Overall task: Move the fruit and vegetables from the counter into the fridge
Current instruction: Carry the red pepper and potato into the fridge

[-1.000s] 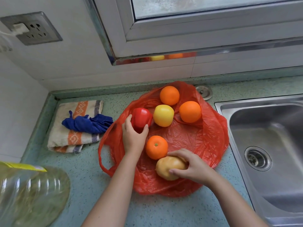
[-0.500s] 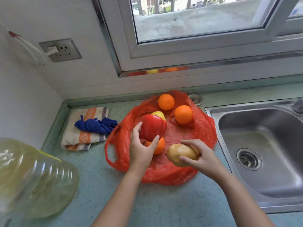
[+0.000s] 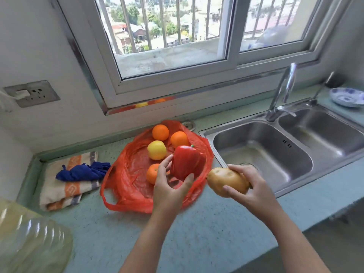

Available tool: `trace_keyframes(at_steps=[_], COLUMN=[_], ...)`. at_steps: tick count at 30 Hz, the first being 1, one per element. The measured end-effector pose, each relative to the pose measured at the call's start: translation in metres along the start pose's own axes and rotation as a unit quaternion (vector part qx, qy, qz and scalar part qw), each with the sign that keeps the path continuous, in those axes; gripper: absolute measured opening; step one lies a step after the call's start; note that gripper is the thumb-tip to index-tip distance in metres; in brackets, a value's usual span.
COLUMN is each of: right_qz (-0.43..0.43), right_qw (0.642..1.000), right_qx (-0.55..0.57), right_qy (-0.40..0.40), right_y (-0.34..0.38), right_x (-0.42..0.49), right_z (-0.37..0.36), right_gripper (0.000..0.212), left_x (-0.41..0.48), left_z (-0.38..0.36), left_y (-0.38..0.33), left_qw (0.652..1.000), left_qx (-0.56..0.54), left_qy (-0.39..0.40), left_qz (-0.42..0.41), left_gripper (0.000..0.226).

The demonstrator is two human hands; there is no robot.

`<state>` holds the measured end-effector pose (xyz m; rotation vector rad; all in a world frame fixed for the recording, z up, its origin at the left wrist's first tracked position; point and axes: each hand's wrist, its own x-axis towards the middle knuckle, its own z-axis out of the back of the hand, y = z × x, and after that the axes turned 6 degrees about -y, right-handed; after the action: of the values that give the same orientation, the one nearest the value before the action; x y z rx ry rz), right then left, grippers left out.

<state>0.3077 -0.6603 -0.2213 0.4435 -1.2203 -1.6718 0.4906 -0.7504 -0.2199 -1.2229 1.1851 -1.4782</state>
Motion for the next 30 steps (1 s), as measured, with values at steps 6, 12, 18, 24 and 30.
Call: trace_keyframes(at_steps=[6,12,18,24,30], right_qz=[-0.042,-0.097,-0.115,-0.123,-0.137], right_qw=[0.99,0.966,0.95,0.934,0.892], right_qx=[-0.067,-0.115,-0.125,-0.131,-0.165], right_qy=[-0.12,-0.209,-0.262,-0.31,-0.397], right_y=[0.018,0.032,0.046,0.049,0.048], right_x=[-0.078,-0.152,-0.197,-0.235,-0.299], right_z=[0.045,0.078,0.096,0.129,0.197], right_gripper=[0.055,0.054,0.054,0.053,0.052], left_x=[-0.038,-0.093,-0.126,-0.155,-0.217], left_z=[-0.02,-0.039,-0.053,-0.083,-0.149], left_y=[-0.016,-0.008,-0.019,-0.04,-0.07], left_qw=[0.992,0.976,0.96,0.946,0.911], left_qx=[-0.075,-0.12,-0.121,-0.123,-0.144], left_qy=[0.097,0.172,0.246,0.3,0.386], left_qz=[0.006,0.052,0.058,0.027,-0.003], left_gripper=[0.061,0.052,0.054,0.07,0.067])
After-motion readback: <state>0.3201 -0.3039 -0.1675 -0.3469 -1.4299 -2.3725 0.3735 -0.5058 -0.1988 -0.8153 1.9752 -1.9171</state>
